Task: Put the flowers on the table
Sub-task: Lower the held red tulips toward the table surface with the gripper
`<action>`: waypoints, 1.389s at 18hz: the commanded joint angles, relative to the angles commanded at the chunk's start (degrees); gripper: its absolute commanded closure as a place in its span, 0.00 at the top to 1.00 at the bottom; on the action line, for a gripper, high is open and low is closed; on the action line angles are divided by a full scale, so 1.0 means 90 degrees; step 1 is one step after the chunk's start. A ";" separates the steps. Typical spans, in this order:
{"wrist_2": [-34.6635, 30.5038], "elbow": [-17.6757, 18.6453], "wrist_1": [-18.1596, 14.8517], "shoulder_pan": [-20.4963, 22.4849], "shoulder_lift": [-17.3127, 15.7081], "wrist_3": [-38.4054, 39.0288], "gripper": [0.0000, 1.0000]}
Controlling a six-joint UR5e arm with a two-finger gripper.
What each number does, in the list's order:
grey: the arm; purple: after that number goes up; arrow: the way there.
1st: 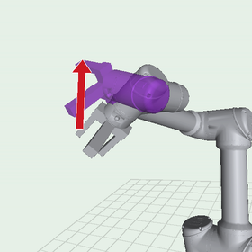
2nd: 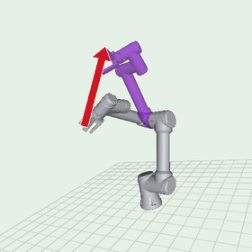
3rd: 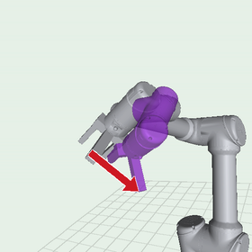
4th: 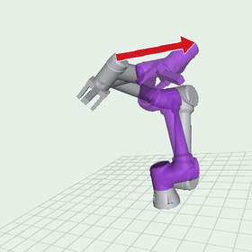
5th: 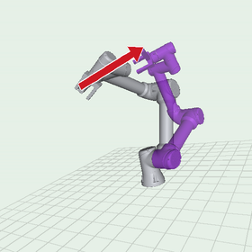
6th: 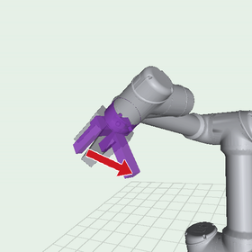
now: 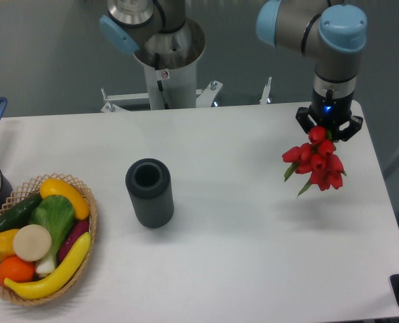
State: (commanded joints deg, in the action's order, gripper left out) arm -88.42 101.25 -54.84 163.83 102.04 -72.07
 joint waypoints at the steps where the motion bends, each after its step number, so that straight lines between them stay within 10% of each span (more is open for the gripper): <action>1: -0.0019 0.0010 0.0000 -0.0039 0.0000 0.0010 0.07; 25: 0.0078 -0.0176 0.0507 -0.1201 0.1083 0.0810 0.10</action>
State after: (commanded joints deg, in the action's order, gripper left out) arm -87.72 99.67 -50.28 153.02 111.79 -64.78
